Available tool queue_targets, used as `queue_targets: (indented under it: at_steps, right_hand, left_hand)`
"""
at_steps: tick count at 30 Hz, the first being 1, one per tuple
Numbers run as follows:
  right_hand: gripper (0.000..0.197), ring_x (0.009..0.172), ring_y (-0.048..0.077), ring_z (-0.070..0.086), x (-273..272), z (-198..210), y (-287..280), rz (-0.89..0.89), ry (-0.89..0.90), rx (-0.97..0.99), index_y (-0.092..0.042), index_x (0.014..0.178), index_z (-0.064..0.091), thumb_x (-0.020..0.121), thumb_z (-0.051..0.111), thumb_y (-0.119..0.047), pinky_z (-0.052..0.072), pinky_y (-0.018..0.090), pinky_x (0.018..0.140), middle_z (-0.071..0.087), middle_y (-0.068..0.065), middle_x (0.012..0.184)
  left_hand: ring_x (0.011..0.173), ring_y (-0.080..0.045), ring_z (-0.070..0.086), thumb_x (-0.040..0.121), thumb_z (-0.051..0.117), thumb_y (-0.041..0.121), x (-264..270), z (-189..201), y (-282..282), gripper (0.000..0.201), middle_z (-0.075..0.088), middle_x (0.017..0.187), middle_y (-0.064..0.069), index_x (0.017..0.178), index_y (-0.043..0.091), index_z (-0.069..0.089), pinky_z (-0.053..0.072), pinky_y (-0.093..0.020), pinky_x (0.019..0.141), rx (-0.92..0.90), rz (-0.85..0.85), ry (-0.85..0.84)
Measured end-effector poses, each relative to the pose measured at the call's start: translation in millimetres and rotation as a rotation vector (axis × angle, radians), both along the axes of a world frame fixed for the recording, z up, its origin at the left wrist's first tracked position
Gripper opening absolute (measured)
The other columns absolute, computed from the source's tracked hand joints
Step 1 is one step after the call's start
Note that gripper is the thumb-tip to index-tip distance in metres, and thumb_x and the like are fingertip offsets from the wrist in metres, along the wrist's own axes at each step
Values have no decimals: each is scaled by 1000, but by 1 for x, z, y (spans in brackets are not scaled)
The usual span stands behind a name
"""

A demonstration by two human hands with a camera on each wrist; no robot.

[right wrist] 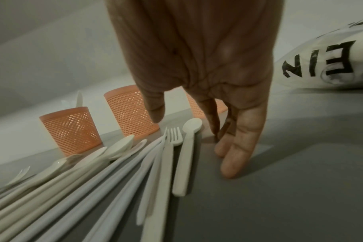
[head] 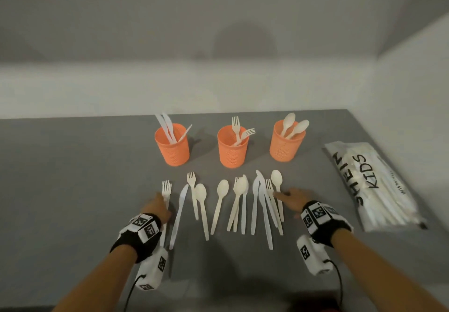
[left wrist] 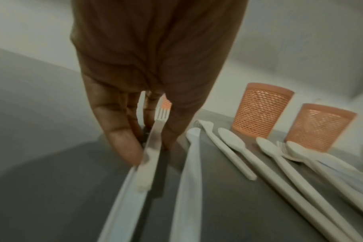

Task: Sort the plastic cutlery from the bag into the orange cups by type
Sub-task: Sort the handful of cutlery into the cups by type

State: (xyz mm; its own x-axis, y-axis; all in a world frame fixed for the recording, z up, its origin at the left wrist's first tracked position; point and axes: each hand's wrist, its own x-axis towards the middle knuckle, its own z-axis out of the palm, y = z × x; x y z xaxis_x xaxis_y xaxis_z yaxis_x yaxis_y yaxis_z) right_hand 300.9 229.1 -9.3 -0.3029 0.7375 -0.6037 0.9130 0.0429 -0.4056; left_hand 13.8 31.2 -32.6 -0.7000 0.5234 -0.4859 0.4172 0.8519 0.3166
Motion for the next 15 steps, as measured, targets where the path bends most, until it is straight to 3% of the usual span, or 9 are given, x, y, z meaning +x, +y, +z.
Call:
queue_targets:
  at_steps: [4,6,8,10,13,15]
  right_hand:
    - [78,132,31,41,-29,5,-15,109,-92,24,-9,139,40,88,32,-67,34,37,110,39,15,147]
    - [87,138,31,33,-44,4,-27,156,-106,28,-7,144,31,84,36,-70,29,37,114,30,16,152]
    - [98,139,32,29,-59,0,-39,183,-130,40,-5,146,24,78,42,-74,28,38,114,24,17,154]
    - [99,139,34,28,-70,-2,-49,194,-162,78,-6,147,21,77,52,-68,29,38,113,21,19,153]
    - [68,135,34,30,-75,-3,-60,215,-201,193,-1,143,22,91,52,-33,30,37,110,22,21,148]
    - [56,130,32,35,-74,-5,-61,254,-190,251,-1,137,30,92,52,-26,32,35,107,29,21,143]
  left_hand:
    - [68,-31,67,88,44,8,36,5,17,21,61,98,-18,108,4,45,54,-31,46,86,-72,-157]
    - [67,-32,69,85,44,4,58,6,32,23,65,95,-20,107,-1,50,57,-36,49,107,-137,-241]
    - [82,-33,69,85,48,7,82,8,45,27,65,104,-19,112,1,51,59,-38,67,95,-213,-288]
    - [99,-33,63,89,47,12,104,13,56,30,62,112,-18,116,-1,52,54,-37,79,88,-272,-314]
    - [81,-26,58,93,43,11,126,20,68,21,61,97,-17,104,1,58,49,-34,66,103,-242,-488]
    - [67,-20,52,92,41,9,131,21,73,15,57,82,-11,86,6,55,46,-28,59,91,-166,-565]
